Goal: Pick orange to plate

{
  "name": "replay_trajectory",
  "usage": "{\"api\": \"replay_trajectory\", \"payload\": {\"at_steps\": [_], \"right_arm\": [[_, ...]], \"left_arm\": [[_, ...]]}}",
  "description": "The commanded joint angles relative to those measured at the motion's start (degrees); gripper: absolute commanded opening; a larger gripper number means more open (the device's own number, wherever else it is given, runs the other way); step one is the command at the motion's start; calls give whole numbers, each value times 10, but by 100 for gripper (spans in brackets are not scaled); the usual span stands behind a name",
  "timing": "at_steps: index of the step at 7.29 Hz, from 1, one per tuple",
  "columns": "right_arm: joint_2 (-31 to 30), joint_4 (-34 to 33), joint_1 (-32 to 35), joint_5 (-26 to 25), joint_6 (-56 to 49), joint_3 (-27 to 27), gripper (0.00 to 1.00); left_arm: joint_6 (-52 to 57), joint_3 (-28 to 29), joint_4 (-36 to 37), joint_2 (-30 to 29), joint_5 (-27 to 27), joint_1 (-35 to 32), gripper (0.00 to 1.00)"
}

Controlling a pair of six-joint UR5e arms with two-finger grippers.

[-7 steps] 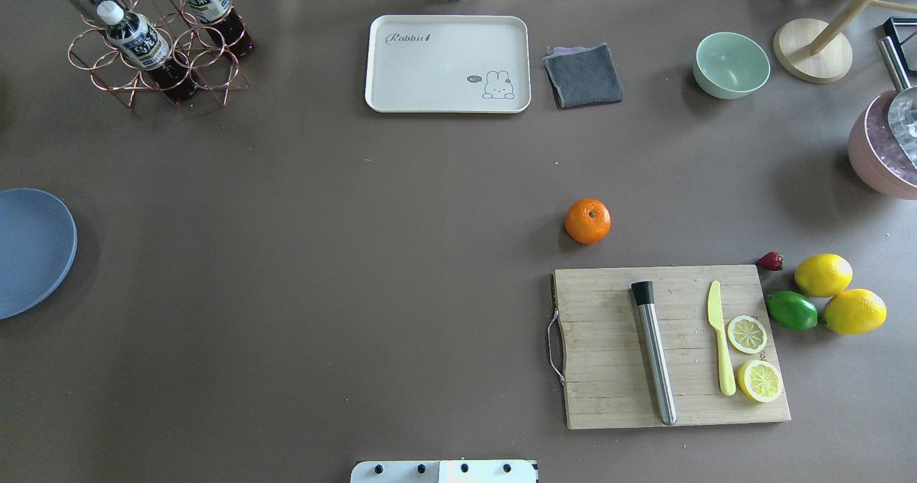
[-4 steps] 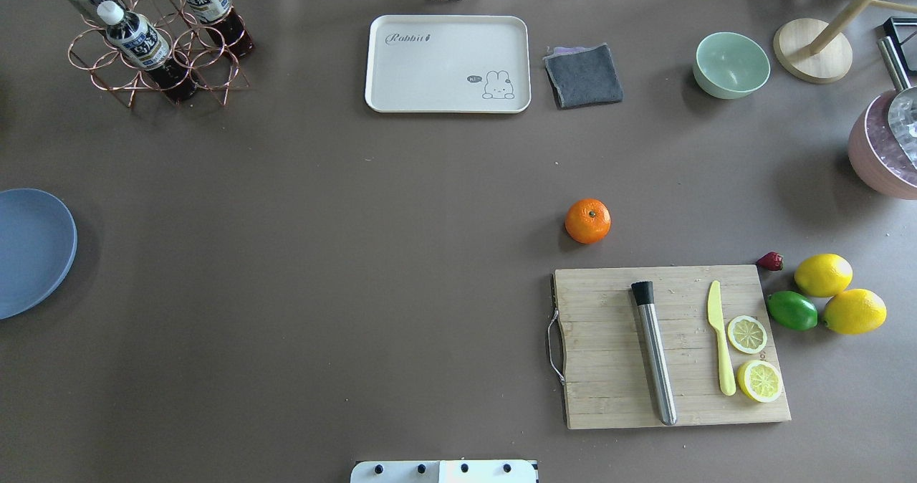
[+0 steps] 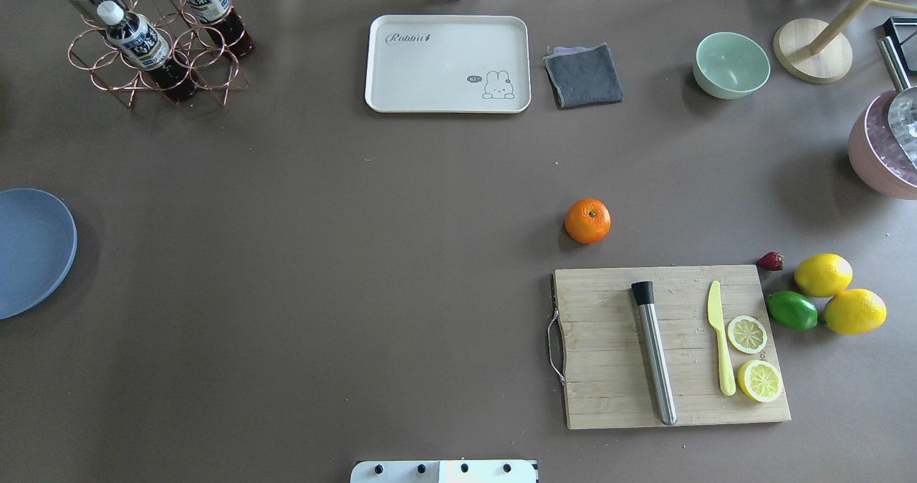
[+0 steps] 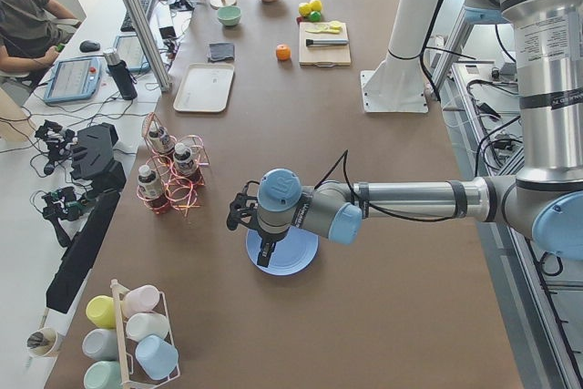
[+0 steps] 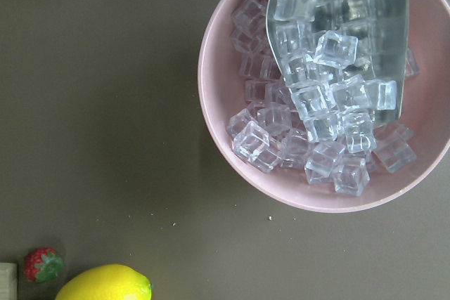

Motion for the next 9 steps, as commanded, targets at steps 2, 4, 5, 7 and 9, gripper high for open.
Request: {"api": "replay_trajectory", "payload": {"at_steps": [2, 4, 5, 7, 9], "right_arm": [[-8, 1, -1, 31, 0, 15, 100], [-7, 1, -3, 32, -2, 16, 100], [-6, 1, -3, 32, -2, 18, 100], [0, 1, -4, 31, -2, 19, 100], [0, 1, -5, 31, -2, 20, 100]], "left_arm": [[-2, 53, -22, -9, -1, 9, 97], [-4, 151, -94, -42, 0, 22, 97], [-50, 191, -141, -61, 0, 37, 97], [-140, 202, -189, -62, 42, 90, 97], [-148, 229, -260, -58, 48, 109, 98]]}}
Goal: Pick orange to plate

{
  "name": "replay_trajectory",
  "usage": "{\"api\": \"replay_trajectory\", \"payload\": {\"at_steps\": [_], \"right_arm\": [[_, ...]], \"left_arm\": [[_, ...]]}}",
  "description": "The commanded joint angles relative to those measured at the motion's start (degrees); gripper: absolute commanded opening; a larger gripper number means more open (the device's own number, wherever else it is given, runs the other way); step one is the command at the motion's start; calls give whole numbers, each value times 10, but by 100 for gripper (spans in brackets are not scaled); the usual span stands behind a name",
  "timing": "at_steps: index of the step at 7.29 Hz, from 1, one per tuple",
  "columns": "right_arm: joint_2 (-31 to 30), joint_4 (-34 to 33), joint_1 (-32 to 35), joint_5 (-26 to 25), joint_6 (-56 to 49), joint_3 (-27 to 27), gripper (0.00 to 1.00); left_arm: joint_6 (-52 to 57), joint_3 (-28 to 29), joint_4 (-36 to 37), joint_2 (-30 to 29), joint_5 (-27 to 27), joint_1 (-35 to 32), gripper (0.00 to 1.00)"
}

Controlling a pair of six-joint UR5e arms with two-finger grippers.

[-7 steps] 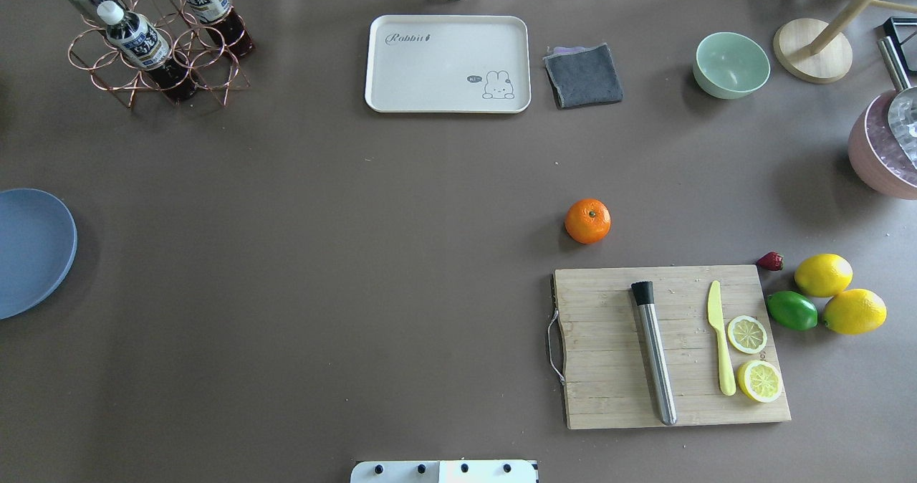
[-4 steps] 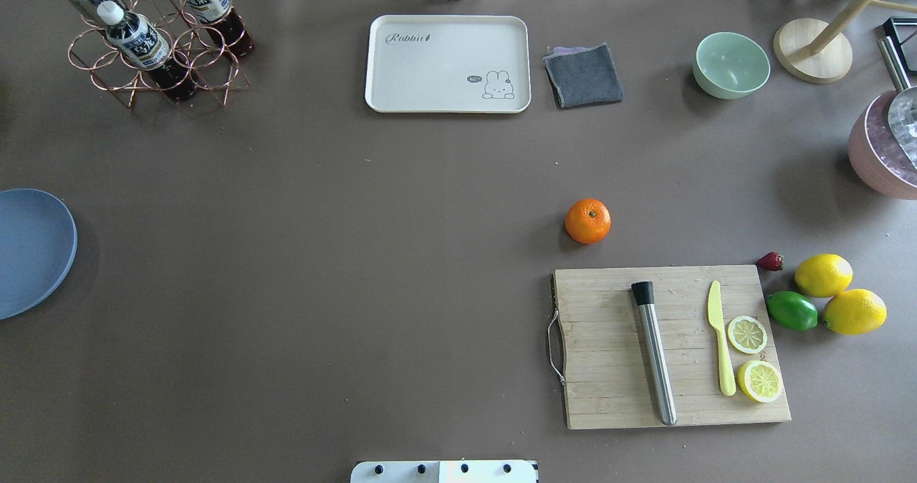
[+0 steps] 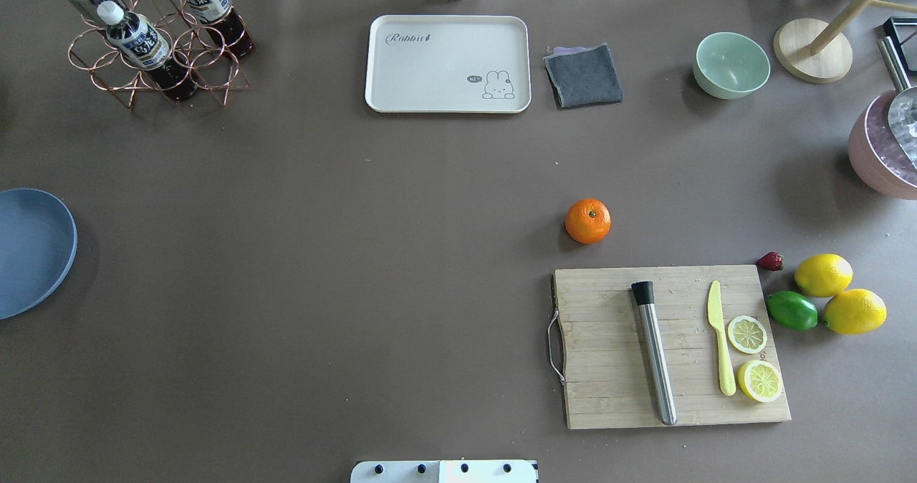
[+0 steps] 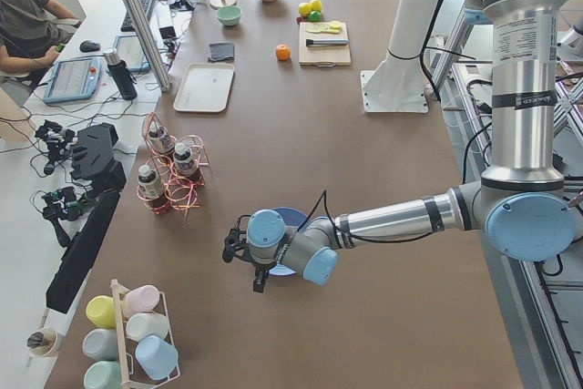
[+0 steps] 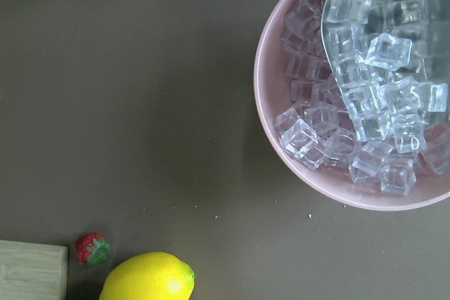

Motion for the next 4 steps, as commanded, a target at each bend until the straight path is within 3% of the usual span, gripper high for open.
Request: {"api": "replay_trajectory", "payload": {"at_steps": [1, 3, 4], "right_arm": [[0, 0, -1, -3, 0, 1, 100], [-1, 0, -1, -3, 0, 0, 100], [-2, -1, -1, -3, 0, 0, 100]], "left_arm": [[-7, 50, -91, 2, 10, 17, 98], [-13, 57, -114, 4, 29, 46, 97], [-14, 61, -114, 4, 30, 48, 86]]}}
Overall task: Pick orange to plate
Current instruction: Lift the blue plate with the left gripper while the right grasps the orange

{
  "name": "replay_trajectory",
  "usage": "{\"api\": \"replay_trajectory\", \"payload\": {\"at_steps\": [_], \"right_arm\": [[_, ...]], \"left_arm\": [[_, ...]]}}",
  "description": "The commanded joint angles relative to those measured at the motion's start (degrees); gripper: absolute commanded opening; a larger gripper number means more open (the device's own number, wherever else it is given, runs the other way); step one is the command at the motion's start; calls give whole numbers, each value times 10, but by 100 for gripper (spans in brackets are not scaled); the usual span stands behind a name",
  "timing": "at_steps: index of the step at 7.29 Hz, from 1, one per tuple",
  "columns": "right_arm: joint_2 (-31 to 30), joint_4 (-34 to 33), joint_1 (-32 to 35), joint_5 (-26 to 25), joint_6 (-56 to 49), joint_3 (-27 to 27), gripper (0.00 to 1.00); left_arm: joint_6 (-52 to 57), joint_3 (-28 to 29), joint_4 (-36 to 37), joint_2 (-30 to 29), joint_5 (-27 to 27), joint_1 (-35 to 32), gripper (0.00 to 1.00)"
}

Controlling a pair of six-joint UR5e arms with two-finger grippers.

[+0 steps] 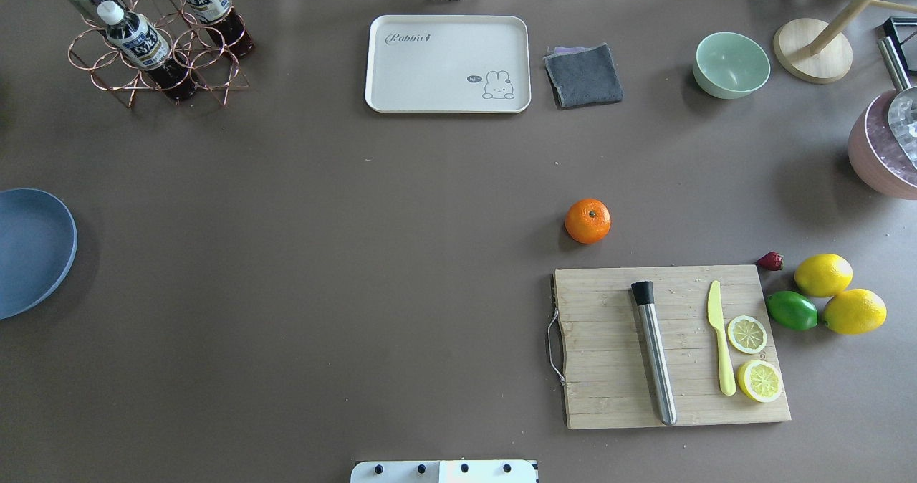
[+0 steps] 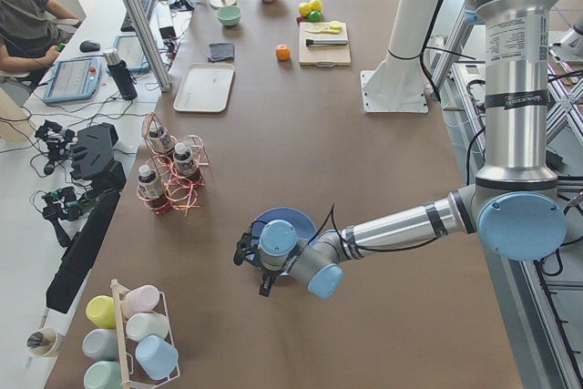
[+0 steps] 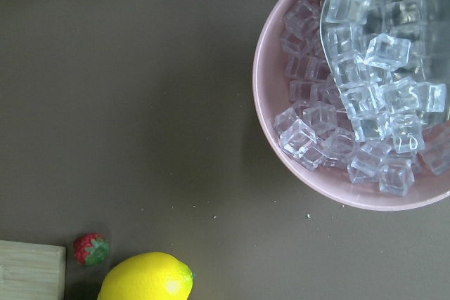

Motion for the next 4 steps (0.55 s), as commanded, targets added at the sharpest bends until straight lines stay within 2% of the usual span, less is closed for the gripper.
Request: {"api": "replay_trajectory", "payload": {"at_steps": [1, 2, 3, 4], "right_arm": [[-2, 0, 0, 1, 0, 1, 100], [-2, 0, 0, 1, 0, 1, 100], [-2, 0, 0, 3, 0, 1, 100], [-2, 1, 0, 3, 1, 1, 100]], "left_arm": [[-2, 5, -5, 0, 4, 6, 52], [-3, 5, -4, 0, 2, 6, 13], [-3, 3, -4, 0, 1, 6, 0], [-4, 1, -3, 1, 0, 6, 0]]}}
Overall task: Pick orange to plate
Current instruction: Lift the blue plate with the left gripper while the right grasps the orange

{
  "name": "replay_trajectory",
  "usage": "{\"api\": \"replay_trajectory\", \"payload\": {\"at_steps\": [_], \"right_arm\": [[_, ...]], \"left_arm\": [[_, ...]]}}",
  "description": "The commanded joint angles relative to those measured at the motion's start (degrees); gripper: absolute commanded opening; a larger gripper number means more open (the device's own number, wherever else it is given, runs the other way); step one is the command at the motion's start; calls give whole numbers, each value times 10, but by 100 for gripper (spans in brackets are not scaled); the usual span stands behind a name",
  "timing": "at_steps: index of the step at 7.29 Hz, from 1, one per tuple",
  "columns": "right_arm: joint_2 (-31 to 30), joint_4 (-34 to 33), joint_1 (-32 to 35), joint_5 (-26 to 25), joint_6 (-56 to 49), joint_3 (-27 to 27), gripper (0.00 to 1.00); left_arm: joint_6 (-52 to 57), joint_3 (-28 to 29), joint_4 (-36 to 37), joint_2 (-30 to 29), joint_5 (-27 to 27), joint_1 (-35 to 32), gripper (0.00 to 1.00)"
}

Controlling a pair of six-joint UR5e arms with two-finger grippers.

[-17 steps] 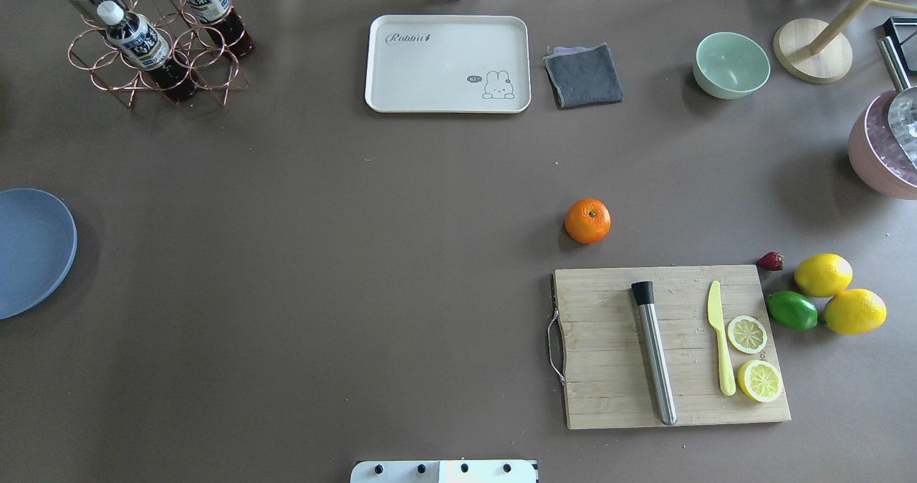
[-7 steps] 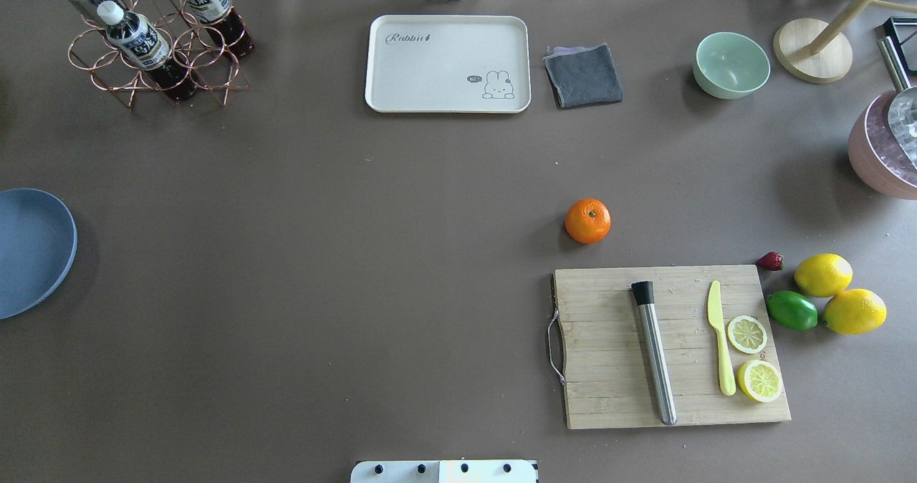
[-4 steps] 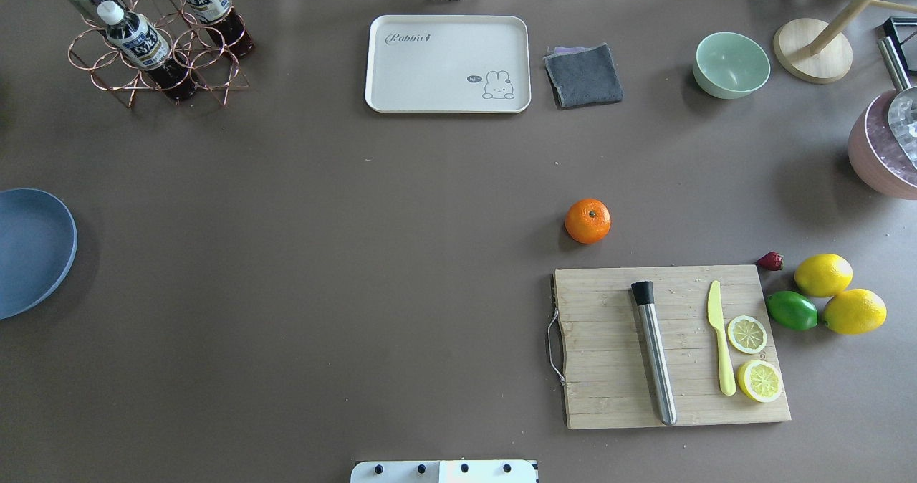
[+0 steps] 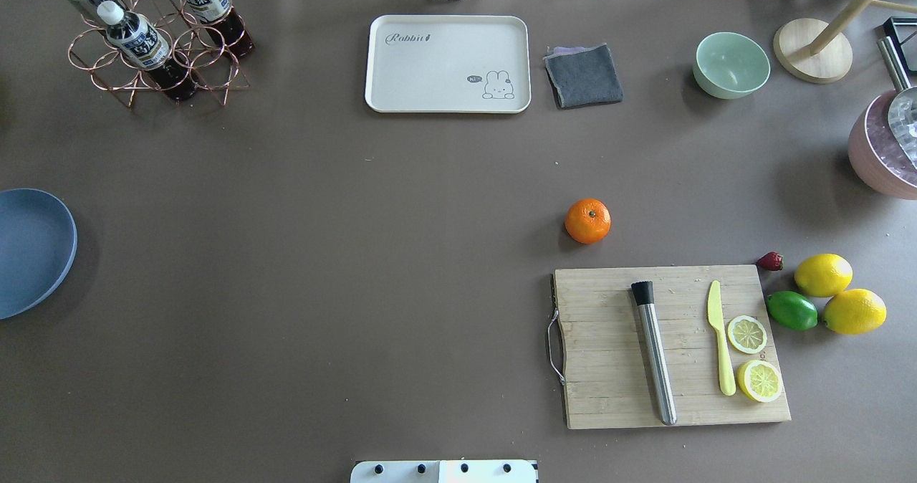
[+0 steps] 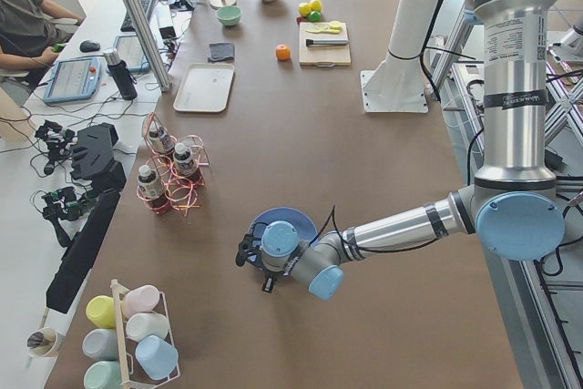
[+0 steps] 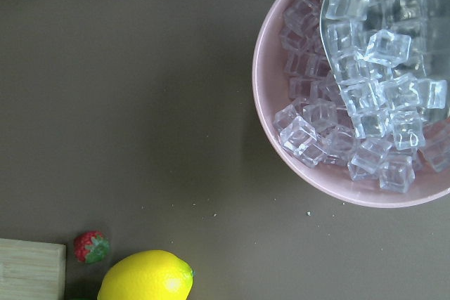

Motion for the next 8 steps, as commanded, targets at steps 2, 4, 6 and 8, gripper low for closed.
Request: {"api": "replay_trajectory", "payload": {"at_steps": [2, 4, 6, 8], "right_arm": [[3, 49, -4, 6, 9, -1, 100], [23, 93, -49, 5, 107, 0, 100], [53, 169, -138, -27, 262, 4, 100], [86, 183, -229, -78, 383, 33, 100]], "left_arm": [[-64, -20, -1, -4, -47, 0, 0], [-207, -85, -4, -9, -78, 0, 0], [-366, -181, 0, -13, -74, 48, 0], [-535, -239, 0, -66, -43, 123, 0]]}}
